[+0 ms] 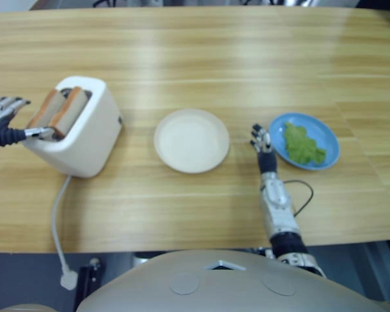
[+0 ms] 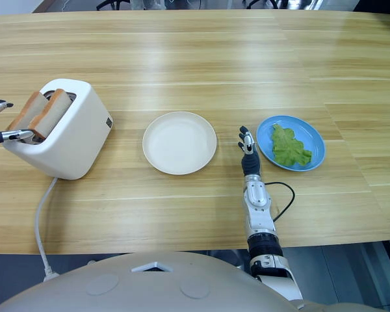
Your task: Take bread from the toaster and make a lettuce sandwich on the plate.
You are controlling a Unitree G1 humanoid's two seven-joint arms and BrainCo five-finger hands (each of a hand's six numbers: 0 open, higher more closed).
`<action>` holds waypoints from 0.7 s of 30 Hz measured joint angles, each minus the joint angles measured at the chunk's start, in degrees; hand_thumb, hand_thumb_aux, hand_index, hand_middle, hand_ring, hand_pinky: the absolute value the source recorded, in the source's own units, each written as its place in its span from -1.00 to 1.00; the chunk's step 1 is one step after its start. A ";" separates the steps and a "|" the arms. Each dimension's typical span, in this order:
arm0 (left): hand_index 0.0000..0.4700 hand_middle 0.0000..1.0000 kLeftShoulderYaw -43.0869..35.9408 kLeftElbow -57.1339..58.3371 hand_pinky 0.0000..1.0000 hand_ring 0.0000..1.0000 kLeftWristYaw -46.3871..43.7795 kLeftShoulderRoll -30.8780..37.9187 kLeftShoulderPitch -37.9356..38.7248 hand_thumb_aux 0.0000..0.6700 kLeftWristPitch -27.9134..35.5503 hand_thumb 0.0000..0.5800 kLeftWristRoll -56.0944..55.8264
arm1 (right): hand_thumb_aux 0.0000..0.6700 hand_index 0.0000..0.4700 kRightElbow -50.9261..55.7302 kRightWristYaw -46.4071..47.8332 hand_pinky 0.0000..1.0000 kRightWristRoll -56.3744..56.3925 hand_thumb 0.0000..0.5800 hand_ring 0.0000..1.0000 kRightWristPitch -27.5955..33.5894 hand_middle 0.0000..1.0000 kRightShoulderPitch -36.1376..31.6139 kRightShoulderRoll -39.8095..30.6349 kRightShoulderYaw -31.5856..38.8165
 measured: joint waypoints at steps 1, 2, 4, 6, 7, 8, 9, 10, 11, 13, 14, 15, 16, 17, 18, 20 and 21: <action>-1.00 -1.00 0.00 0.30 -1.00 -1.00 0.16 0.00 0.00 -1.00 0.14 -1.00 0.24 | -1.00 -1.00 0.00 0.00 -1.00 0.00 -1.00 -1.00 0.00 -1.00 0.02 -0.01 -0.01; -1.00 -1.00 -0.03 0.46 -1.00 -1.00 0.28 0.02 0.00 -1.00 0.30 -1.00 0.50 | -1.00 -1.00 -0.01 0.00 -1.00 0.00 -1.00 -1.00 0.00 -1.00 0.03 -0.01 -0.01; -1.00 -1.00 -0.15 0.71 -1.00 -1.00 0.71 0.26 -0.04 -1.00 0.65 -1.00 1.63 | -1.00 -1.00 -0.01 0.00 -1.00 0.00 -1.00 -1.00 0.00 -1.00 0.03 -0.01 -0.01; -1.00 -1.00 -0.35 0.88 -1.00 -1.00 1.19 0.49 -0.15 -1.00 0.87 -1.00 2.17 | -1.00 -1.00 -0.01 0.00 -1.00 0.00 -1.00 -1.00 0.00 -1.00 0.03 -0.01 -0.01; -1.00 -1.00 -0.53 1.03 -1.00 -1.00 1.38 0.58 -0.29 -1.00 0.94 -1.00 2.38 | -1.00 -1.00 -0.01 0.00 -1.00 0.00 -1.00 -1.00 0.00 -1.00 0.04 -0.01 -0.01; -1.00 -1.00 -0.70 1.30 -1.00 -1.00 1.51 0.63 -0.46 -1.00 0.98 -1.00 2.70 | -1.00 -1.00 -0.01 0.00 -1.00 0.00 -1.00 -1.00 0.00 -1.00 0.04 0.00 0.00; -1.00 -1.00 -0.85 1.59 -1.00 -1.00 1.65 0.79 -0.54 -1.00 1.05 -1.00 3.05 | -1.00 -1.00 -0.02 0.00 -1.00 0.00 -1.00 -1.00 0.00 -1.00 0.06 0.00 0.00; -1.00 -1.00 -1.02 1.96 -1.00 -1.00 1.84 1.05 -0.64 -1.00 1.11 -1.00 3.48 | -1.00 -1.00 -0.04 0.00 -1.00 0.00 -1.00 -1.00 0.00 -1.00 0.07 0.00 -0.01; -1.00 -1.00 -1.03 2.14 -1.00 -1.00 1.99 1.13 -0.77 -1.00 1.12 -1.00 3.65 | -1.00 -1.00 -0.04 0.00 -1.00 0.00 -1.00 -1.00 0.00 -1.00 0.07 0.00 -0.01; -1.00 -1.00 -1.22 2.25 -1.00 -1.00 2.33 1.16 -1.31 -1.00 1.12 -1.00 3.70 | -1.00 -1.00 -0.05 0.00 -1.00 0.00 -1.00 -1.00 0.00 -1.00 0.08 0.00 -0.01; -1.00 -1.00 -1.35 2.23 -1.00 -1.00 2.40 1.16 -1.51 -1.00 1.12 -1.00 3.69 | -1.00 -1.00 -0.05 0.00 -1.00 0.00 -1.00 -1.00 0.01 -1.00 0.07 0.01 0.00; -1.00 -1.00 -1.53 2.22 -1.00 -1.00 2.42 1.16 -1.74 -1.00 1.13 -1.00 3.69 | -1.00 -1.00 -0.06 0.00 -1.00 0.00 -1.00 -1.00 0.01 -1.00 0.08 0.00 -0.01; -1.00 -1.00 -2.07 2.14 -1.00 -1.00 2.49 1.11 -2.29 -1.00 1.26 -1.00 3.69 | -1.00 -1.00 -0.07 -0.01 -1.00 0.00 -1.00 -1.00 0.01 -1.00 0.07 0.00 -0.01; -1.00 -1.00 -2.37 2.03 -1.00 -1.00 2.54 0.99 -2.52 -1.00 1.38 -1.00 3.69 | -1.00 -1.00 -0.08 -0.01 -1.00 0.00 -1.00 -1.00 0.01 -1.00 0.07 0.01 0.00; -1.00 -1.00 -2.85 1.91 -1.00 -1.00 2.60 0.68 -2.91 -1.00 1.64 -1.00 3.70 | -1.00 -1.00 -0.08 -0.01 -1.00 0.00 -1.00 -1.00 0.01 -1.00 0.07 0.01 0.00; -1.00 -1.00 -3.97 1.69 -1.00 -1.00 2.88 -0.16 -3.47 -1.00 1.97 -1.00 3.79 | -1.00 -1.00 -0.08 -0.01 -1.00 0.00 -1.00 -1.00 0.02 -1.00 0.06 0.02 0.02; -1.00 -1.00 -4.40 1.69 -1.00 -1.00 3.07 -0.21 -3.50 -1.00 2.14 -1.00 3.90 | -1.00 -1.00 -0.08 -0.01 -1.00 0.00 -1.00 -1.00 0.02 -1.00 0.06 0.01 0.00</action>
